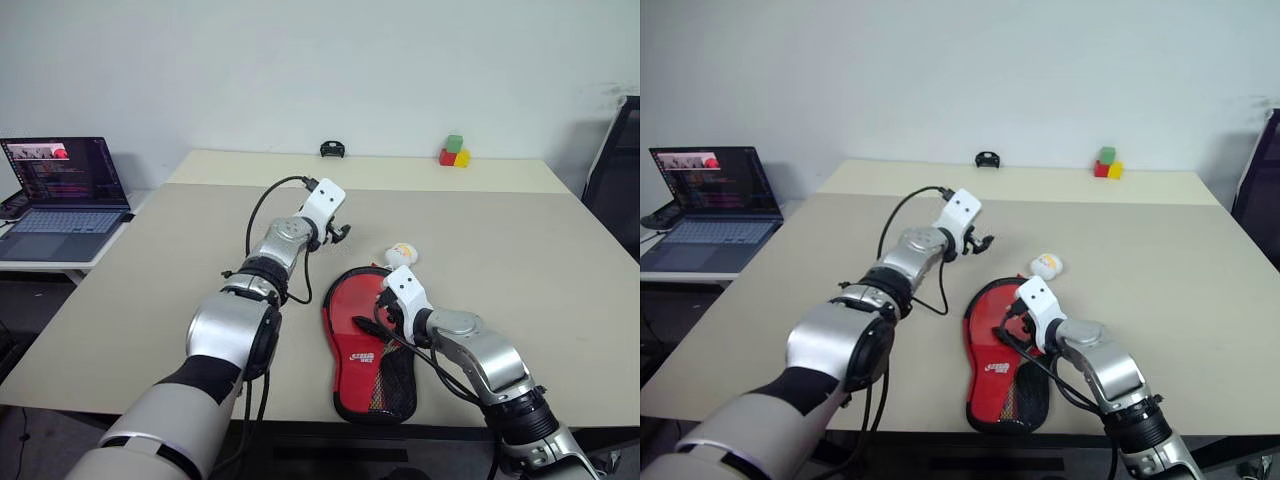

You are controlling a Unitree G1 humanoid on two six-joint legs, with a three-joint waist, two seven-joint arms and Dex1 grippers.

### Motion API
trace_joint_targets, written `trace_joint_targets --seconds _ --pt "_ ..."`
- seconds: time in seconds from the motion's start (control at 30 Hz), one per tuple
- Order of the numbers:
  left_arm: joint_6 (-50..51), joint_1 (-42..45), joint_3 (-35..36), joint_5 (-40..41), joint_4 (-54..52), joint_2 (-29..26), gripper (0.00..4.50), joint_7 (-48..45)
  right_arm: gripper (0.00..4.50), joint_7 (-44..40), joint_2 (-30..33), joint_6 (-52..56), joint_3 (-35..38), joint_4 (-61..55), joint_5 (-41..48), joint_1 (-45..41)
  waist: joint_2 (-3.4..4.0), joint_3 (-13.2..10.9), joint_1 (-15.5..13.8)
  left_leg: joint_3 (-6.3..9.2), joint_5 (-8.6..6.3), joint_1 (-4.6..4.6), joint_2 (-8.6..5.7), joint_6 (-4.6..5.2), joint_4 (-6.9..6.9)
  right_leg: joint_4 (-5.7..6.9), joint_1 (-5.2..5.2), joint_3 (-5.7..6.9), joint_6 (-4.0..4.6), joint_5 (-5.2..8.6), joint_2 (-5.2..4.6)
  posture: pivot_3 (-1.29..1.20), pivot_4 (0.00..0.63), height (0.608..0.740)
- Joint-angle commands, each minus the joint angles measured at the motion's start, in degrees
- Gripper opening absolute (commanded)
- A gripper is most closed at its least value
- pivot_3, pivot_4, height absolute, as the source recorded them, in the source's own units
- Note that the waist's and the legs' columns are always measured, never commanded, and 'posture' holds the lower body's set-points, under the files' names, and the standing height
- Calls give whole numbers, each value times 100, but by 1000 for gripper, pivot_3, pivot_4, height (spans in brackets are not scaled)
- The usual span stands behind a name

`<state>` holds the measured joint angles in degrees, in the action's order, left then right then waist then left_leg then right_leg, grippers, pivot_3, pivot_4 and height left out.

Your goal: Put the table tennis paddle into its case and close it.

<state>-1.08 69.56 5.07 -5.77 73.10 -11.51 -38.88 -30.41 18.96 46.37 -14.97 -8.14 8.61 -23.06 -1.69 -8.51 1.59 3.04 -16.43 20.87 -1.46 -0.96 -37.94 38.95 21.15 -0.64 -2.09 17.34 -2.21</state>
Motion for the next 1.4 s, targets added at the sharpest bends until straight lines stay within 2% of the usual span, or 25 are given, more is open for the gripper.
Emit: trace_joint_targets --seconds 0.03,0.17,0.3,0.43,0.53,0.73,1.0,1.17,1.4 --pt "367 -809 366 878 -1002 -534 3955 -1755 4500 -302 470 406 141 110 136 398 11 -9 68 -1 0 0 5 -1 3 1 4 0 4 2 2 0 150 740" --pt "1472 -2053 237 1577 -3208 -672 3955 -2424 4500 -366 555 525 293 -136 312 351 11 -15 30 12 -1 18 15 -3 8 0 21 -13 20 11 6 0 150 740" --pt "2429 -3222 58 1986 -5262 -855 3955 -2389 4500 -514 533 730 456 -572 626 209 4 -20 10 17 -2 41 13 -2 0 -7 30 -14 21 10 -2 0 150 740" --pt "2937 -3852 -132 2256 -6565 -1094 3955 -2313 4500 -804 669 1066 812 -1158 1177 188 17 -29 22 16 -3 48 13 -2 8 -8 42 -17 25 12 -3 0 150 740" --pt "2842 -4115 -376 2124 -7152 -1339 3955 -2219 4500 -1064 949 1083 1246 -1573 1578 207 32 -51 8 21 -2 102 14 -3 0 0 95 -12 26 11 -1 0 150 740" --pt "2697 -4154 -719 2038 -7457 -1455 3955 -1994 4500 -1251 1361 1002 1870 -1788 2071 156 42 -70 -24 19 -3 114 7 -2 0 -9 100 -10 26 11 -6 0 150 740" --pt "2344 -3961 -1257 1893 -7144 -1336 3955 -1964 4500 -1240 1699 988 2283 -1697 2436 23 43 -78 -19 16 -3 115 8 -1 0 -9 100 -11 26 11 -5 0 150 740" --pt "1922 -3718 -1633 1632 -6305 -1079 3955 -1936 4500 -793 1636 957 2369 -1531 2313 -26 42 -78 -28 14 -2 115 7 0 -2 -8 98 -11 26 11 -4 0 150 740" --pt "1218 -3250 -2034 1071 -5098 -751 3955 -1805 4500 -690 1646 755 2146 -1370 2202 -117 41 -81 -20 9 -2 116 7 0 -2 -6 101 -15 26 11 -3 0 150 740"
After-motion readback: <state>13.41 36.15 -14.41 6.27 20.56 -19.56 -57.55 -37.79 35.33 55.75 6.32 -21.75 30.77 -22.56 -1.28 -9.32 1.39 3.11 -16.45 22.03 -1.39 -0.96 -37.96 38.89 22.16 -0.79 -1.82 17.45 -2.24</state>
